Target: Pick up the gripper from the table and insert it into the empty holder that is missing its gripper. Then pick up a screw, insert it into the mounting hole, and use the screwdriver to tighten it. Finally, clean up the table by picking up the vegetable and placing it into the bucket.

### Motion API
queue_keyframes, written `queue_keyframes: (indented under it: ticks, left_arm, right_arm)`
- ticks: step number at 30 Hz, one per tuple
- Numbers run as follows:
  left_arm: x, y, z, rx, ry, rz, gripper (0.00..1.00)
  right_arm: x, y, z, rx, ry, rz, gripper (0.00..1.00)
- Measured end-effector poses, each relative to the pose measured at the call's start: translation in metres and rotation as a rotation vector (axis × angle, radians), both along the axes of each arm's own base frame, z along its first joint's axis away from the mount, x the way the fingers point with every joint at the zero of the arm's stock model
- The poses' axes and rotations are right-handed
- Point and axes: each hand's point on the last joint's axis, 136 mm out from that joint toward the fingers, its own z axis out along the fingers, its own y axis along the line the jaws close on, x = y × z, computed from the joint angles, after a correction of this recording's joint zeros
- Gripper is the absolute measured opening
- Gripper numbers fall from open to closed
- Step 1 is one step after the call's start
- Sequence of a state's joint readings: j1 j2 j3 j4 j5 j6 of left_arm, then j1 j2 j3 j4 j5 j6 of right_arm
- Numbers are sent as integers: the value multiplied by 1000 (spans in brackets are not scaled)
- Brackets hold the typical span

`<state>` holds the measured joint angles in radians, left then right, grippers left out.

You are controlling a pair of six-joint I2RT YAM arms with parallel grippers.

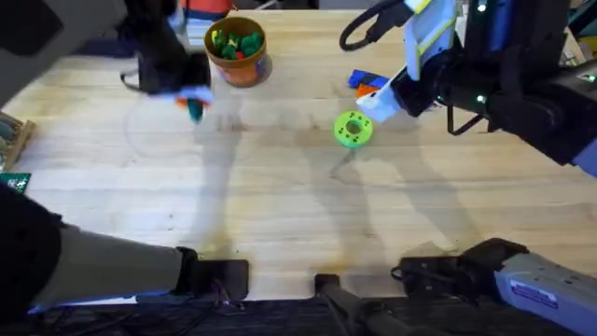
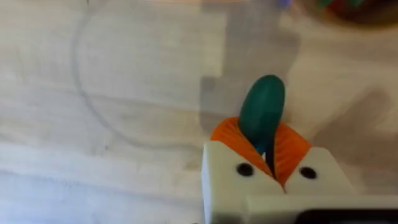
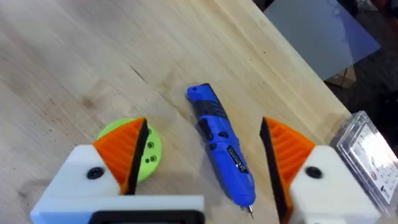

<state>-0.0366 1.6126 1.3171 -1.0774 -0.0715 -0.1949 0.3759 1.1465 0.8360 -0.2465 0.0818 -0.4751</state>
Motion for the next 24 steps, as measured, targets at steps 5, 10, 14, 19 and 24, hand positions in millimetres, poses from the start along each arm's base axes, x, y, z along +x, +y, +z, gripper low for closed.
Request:
queue_keyframes:
  ticks: [5, 10, 14, 19, 24]
  left_arm:
    - [71, -15, 47, -57, -324, -24, 25]
    - [104, -38, 63, -121, -465, -72, 25]
    - [124, -50, 63, -147, -526, -89, 54]
    - [135, -56, 51, -164, -527, -93, 154]
    - [137, -56, 42, -166, -511, -89, 442]
  right_arm:
    - [0, 0, 0, -2, -3, 2, 994]
    - [0, 0, 1, -2, -4, 2, 994]
    - [0, 0, 1, -2, -4, 2, 994]
    - [0, 0, 1, -3, -4, 3, 994]
    - [0, 0, 1, -32, -14, 26, 993]
